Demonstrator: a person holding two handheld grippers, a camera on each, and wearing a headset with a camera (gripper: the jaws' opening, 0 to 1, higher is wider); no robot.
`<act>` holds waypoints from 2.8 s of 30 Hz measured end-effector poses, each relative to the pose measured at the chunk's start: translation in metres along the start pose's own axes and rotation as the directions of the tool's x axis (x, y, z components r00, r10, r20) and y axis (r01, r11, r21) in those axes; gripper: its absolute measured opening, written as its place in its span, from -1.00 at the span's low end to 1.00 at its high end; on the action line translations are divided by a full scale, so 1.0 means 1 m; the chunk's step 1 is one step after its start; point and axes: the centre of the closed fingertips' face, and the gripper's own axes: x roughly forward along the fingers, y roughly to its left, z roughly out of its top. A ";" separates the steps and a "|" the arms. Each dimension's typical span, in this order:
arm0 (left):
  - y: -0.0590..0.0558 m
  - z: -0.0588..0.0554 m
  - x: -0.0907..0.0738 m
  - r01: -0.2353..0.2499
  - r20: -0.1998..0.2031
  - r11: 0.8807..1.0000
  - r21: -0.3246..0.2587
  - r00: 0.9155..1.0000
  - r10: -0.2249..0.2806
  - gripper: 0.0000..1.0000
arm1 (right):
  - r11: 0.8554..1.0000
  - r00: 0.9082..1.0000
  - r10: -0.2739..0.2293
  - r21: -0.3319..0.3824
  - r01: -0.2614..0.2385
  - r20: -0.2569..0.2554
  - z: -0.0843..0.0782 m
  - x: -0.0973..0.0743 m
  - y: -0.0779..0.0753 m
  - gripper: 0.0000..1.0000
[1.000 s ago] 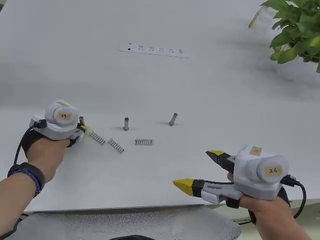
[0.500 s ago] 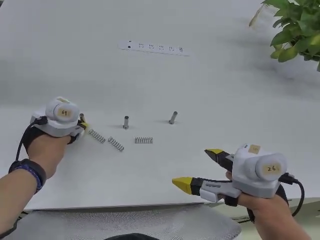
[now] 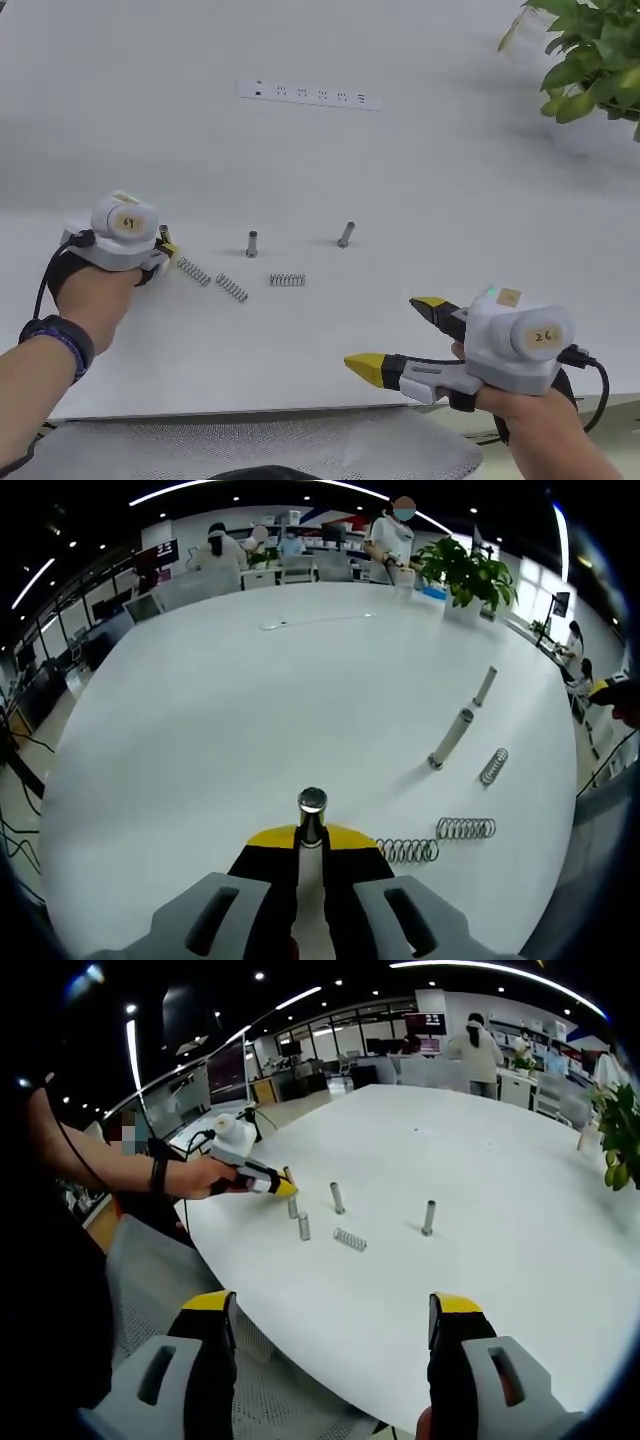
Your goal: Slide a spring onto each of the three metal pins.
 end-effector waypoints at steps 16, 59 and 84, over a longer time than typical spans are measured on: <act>-0.003 -0.005 -0.004 0.017 -0.011 1.000 -0.022 1.000 -0.017 -0.69 | 1.000 1.000 -0.003 0.009 0.003 0.005 -0.001 -0.001 0.000 0.54; 0.002 -0.011 -0.098 0.036 0.078 0.999 0.017 0.996 -0.038 -0.17 | 1.000 0.999 0.018 -0.015 -0.018 0.027 0.008 0.008 0.001 0.55; 0.000 -0.006 -0.164 0.051 0.165 0.997 -0.065 0.986 -0.040 0.20 | 1.000 1.000 0.016 0.004 -0.016 0.014 -0.005 0.010 0.000 0.54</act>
